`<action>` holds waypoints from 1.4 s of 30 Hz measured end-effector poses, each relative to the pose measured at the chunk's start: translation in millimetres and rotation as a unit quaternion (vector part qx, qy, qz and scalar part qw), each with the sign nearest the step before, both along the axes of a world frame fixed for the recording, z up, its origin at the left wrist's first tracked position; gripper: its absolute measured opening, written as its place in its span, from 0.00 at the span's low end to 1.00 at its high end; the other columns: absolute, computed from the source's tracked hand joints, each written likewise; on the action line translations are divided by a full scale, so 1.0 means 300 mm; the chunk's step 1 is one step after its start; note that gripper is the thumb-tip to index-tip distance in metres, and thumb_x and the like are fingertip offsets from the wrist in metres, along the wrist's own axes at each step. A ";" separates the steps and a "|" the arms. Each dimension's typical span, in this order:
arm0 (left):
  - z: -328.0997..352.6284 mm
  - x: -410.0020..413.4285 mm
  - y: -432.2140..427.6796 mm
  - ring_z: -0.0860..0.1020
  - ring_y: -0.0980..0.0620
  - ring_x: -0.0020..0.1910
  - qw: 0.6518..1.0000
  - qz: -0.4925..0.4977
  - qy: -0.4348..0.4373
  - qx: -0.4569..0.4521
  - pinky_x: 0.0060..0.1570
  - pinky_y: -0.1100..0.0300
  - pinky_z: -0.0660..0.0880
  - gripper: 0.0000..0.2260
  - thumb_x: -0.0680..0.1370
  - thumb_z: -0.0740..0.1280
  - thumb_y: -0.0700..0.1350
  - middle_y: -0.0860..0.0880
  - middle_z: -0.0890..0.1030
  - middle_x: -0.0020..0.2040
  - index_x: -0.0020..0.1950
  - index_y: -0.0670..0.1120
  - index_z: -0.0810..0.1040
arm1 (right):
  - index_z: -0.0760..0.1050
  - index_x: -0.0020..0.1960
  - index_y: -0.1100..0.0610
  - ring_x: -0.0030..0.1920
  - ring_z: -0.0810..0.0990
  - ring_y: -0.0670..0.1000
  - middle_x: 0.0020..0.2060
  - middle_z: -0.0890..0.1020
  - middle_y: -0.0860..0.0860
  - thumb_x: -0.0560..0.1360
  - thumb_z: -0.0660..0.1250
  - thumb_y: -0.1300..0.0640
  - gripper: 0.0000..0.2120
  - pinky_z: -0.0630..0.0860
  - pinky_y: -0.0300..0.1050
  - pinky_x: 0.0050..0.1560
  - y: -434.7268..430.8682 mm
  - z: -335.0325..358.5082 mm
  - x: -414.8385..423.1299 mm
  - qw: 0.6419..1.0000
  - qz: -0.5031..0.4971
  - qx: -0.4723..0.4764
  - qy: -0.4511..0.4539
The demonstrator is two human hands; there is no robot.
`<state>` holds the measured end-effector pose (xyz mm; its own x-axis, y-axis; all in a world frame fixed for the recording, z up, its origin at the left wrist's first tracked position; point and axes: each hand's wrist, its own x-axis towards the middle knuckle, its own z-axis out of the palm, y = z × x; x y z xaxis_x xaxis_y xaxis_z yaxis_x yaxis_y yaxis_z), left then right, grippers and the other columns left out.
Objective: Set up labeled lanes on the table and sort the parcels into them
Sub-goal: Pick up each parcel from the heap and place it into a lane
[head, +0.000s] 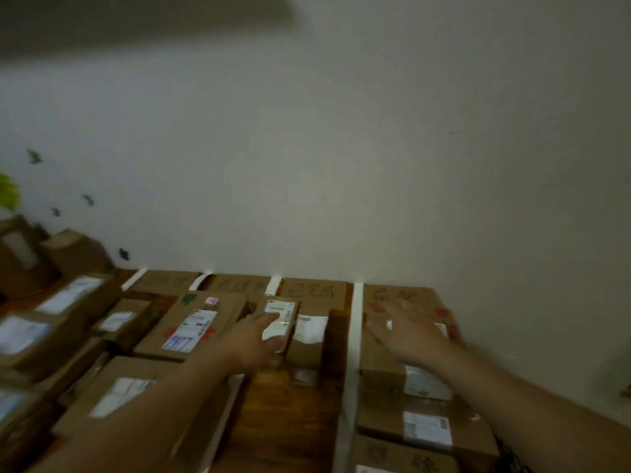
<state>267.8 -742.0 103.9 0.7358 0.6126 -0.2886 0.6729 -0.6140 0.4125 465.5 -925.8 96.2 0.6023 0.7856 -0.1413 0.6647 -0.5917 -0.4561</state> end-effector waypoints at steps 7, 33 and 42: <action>0.066 -0.526 0.403 0.54 0.49 0.76 0.993 0.072 -0.009 0.095 0.74 0.55 0.52 0.28 0.79 0.60 0.56 0.48 0.56 0.78 0.77 0.50 0.56 | 0.71 0.65 0.46 0.58 0.76 0.54 0.63 0.76 0.52 0.71 0.54 0.32 0.29 0.73 0.51 0.59 0.460 0.121 -0.368 0.993 0.107 -0.027 -0.048; 0.187 -2.079 1.737 0.50 0.44 0.77 0.924 0.378 0.015 0.056 0.74 0.44 0.54 0.30 0.78 0.62 0.57 0.48 0.51 0.78 0.76 0.56 0.53 | 0.58 0.76 0.51 0.71 0.65 0.56 0.74 0.62 0.54 0.77 0.59 0.38 0.32 0.67 0.50 0.67 2.339 0.190 -1.775 0.927 0.371 0.002 -0.053; 0.170 -2.397 2.225 0.52 0.44 0.76 0.920 0.387 -0.004 0.057 0.73 0.43 0.55 0.30 0.78 0.62 0.56 0.47 0.52 0.78 0.77 0.53 0.53 | 0.58 0.76 0.51 0.70 0.67 0.57 0.72 0.64 0.55 0.77 0.60 0.39 0.32 0.67 0.52 0.68 2.852 0.150 -2.162 0.920 0.389 -0.023 -0.041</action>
<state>-451.4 -74.5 154.9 0.0674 0.9800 -0.1873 0.9242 0.0094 0.3817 -183.2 -70.3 141.2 -0.1296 0.9779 -0.1640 0.9260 0.0602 -0.3728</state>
